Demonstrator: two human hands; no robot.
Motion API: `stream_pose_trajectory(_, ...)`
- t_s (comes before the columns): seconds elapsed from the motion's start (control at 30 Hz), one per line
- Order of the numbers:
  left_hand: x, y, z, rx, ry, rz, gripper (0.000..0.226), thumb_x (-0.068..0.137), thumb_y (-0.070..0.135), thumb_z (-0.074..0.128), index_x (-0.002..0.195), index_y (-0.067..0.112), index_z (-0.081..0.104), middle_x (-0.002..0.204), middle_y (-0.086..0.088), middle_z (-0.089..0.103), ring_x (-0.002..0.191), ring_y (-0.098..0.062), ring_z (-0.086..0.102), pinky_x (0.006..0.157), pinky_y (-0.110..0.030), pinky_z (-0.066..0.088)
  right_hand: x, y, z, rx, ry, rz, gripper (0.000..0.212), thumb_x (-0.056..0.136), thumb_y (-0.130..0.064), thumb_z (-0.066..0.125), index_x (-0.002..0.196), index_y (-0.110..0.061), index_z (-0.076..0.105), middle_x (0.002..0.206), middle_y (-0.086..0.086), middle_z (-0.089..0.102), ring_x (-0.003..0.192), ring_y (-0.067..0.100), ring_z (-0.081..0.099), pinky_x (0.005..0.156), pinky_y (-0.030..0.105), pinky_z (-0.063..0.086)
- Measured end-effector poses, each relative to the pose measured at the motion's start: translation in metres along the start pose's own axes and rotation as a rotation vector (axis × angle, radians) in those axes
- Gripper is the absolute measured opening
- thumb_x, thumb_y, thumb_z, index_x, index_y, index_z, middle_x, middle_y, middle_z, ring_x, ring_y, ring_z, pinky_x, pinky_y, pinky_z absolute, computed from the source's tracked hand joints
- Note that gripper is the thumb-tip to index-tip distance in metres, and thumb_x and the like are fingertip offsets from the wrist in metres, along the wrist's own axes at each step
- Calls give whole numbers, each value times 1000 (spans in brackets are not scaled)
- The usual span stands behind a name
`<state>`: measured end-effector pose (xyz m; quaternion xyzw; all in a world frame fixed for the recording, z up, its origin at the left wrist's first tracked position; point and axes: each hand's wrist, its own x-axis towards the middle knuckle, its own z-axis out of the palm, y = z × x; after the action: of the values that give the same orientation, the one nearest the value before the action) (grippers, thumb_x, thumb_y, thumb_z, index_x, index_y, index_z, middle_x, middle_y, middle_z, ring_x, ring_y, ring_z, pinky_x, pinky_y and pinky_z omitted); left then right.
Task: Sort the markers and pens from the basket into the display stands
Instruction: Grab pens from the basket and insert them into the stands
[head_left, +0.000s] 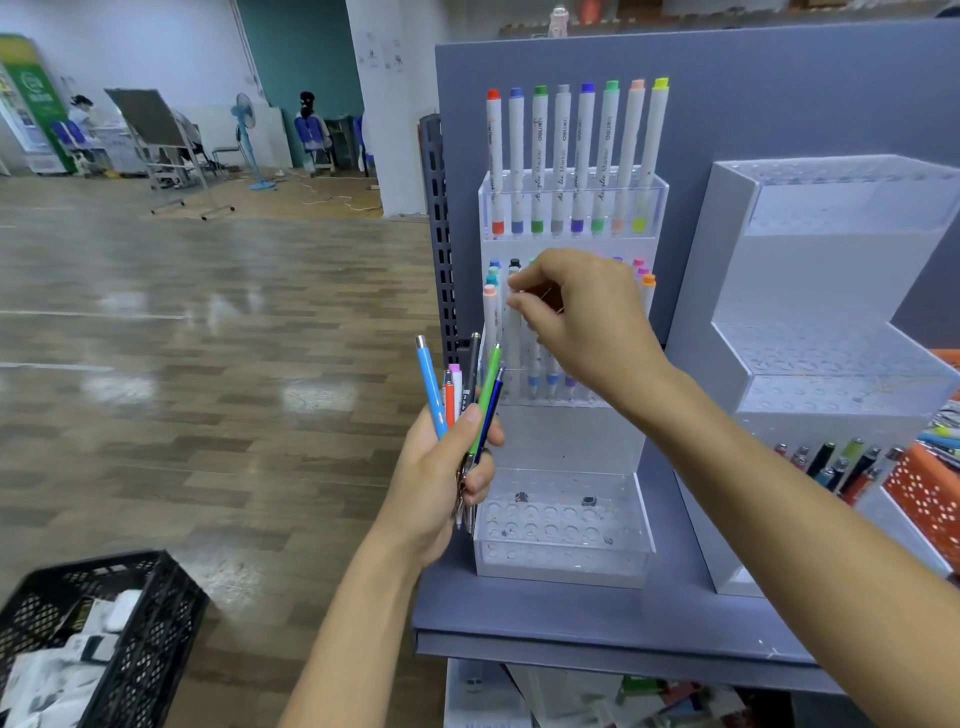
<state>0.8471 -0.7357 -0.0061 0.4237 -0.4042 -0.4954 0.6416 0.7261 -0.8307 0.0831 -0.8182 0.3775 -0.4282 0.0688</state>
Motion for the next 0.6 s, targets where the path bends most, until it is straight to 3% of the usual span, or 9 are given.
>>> stream_pose_trajectory(0.13, 0, 0, 2, 38, -29, 10, 10, 97, 18, 46, 95, 8, 47, 75, -1, 57, 42, -9, 33, 39, -18, 28, 10, -3, -6, 18, -84, 60, 13, 88, -19, 66, 97, -10, 69, 83, 2, 69, 74, 17, 63, 80, 37, 54)
stream_pose_trajectory(0.23, 0, 0, 1, 95, -57, 22, 11, 96, 20, 52, 90, 10, 49, 76, -3, 58, 43, -9, 34, 40, -19, 28, 5, -4, -8, 28, -44, 26, 18, 88, -23, 65, 103, -13, 68, 76, -5, 62, 66, 3, 56, 76, 22, 47)
stream_pose_trajectory(0.33, -2, 0, -2, 169, -142, 19, 18, 87, 29, 52, 89, 10, 52, 77, -3, 59, 44, -9, 36, 41, -20, 29, -11, -9, -14, 155, -13, -82, 16, 86, -21, 63, 100, -14, 69, 74, -6, 64, 63, 3, 57, 68, 17, 45)
stream_pose_trajectory(0.47, -4, 6, -3, 237, -316, 25, 18, 89, 26, 49, 99, 11, 51, 76, -2, 60, 44, -9, 38, 42, -20, 31, -27, -12, -22, 25, -383, -174, 22, 86, -28, 66, 105, -18, 70, 97, -11, 69, 87, 0, 59, 73, 5, 40)
stream_pose_trajectory(0.6, -3, 12, -2, 292, -390, 67, 9, 92, 23, 46, 98, 21, 53, 80, -7, 59, 44, -9, 39, 45, -22, 32, -30, -9, -27, 31, -558, -46, 15, 84, -28, 71, 96, -20, 71, 88, -8, 72, 77, 3, 63, 69, 8, 45)
